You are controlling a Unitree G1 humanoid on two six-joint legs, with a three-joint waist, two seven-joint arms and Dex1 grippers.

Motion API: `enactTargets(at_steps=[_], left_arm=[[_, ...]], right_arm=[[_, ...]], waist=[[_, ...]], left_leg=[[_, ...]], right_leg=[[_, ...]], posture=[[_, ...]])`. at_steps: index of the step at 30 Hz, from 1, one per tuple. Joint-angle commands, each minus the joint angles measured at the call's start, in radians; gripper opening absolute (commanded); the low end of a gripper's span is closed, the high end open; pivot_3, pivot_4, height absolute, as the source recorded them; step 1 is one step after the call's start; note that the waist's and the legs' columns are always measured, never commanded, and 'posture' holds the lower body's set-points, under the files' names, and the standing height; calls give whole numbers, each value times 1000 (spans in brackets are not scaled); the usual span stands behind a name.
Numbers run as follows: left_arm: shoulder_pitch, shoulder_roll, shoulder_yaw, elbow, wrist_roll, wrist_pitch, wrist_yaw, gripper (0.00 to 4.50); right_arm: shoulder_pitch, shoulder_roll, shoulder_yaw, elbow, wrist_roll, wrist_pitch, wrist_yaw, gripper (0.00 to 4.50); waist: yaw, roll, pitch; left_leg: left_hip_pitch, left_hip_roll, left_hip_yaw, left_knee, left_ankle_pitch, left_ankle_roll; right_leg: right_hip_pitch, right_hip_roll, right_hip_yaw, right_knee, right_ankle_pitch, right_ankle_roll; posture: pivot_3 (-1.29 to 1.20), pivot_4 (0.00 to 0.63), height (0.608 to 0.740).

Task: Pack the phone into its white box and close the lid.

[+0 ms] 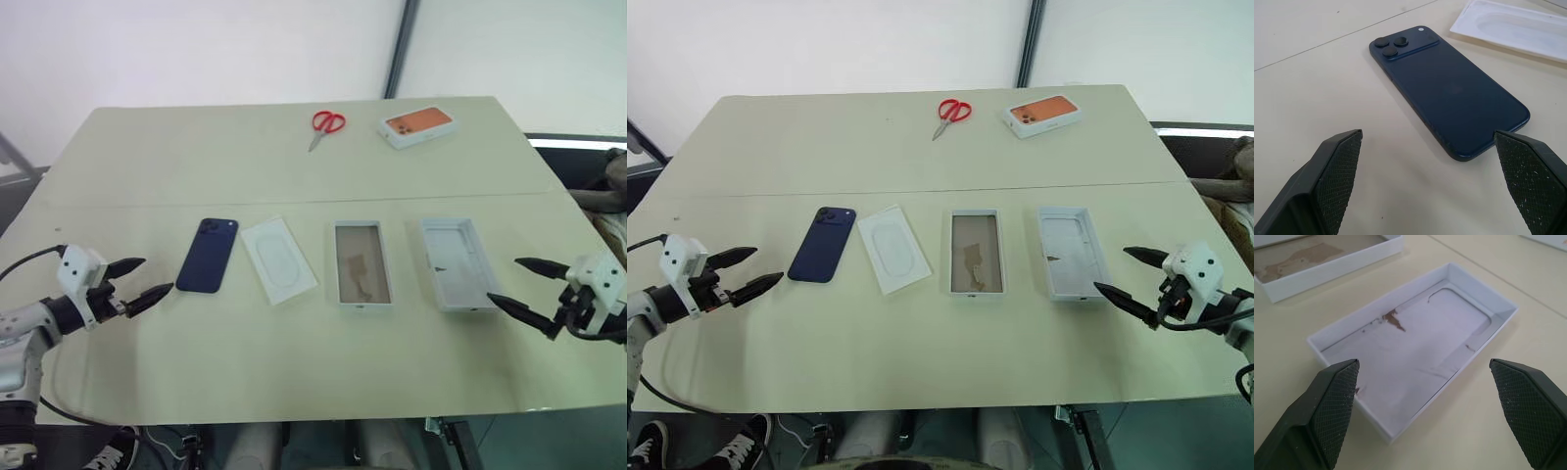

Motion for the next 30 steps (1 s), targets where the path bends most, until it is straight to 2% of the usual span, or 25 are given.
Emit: enactTargets(at_steps=[1, 22, 27, 30], left_arm=[[-21, 27, 41, 17, 15, -63, 13, 4500], [-27, 4, 14, -95, -4, 46, 43, 4500], [-31, 21, -11, -144, -27, 198, 43, 4500], [-68, 15, -24, -211, -81, 388, 86, 4500]], right_arm=[[-6, -22, -43, 12, 1, -21, 1, 4462], [-75, -4, 25, -7, -22, -21, -43, 4462], [-85, -2, 37, -28, -23, -13, -58, 4462], [-95, 5, 63, -88, -20, 8, -75, 4462]], waist=[[0, 0, 0], [-1, 0, 0], [0, 0, 0], [0, 0, 0]], left_leg=[[0, 0, 0, 0, 0, 0], [0, 0, 1, 0, 0, 0], [0, 0, 1, 0, 0, 0], [0, 0, 0, 0, 0, 0]], right_leg=[[0, 0, 0, 0, 0, 0], [0, 0, 0, 0, 0, 0], [0, 0, 0, 0, 0, 0], [0, 0, 0, 0, 0, 0]], posture=[[0, 150, 740], [0, 150, 740], [0, 150, 740], [0, 150, 740]])
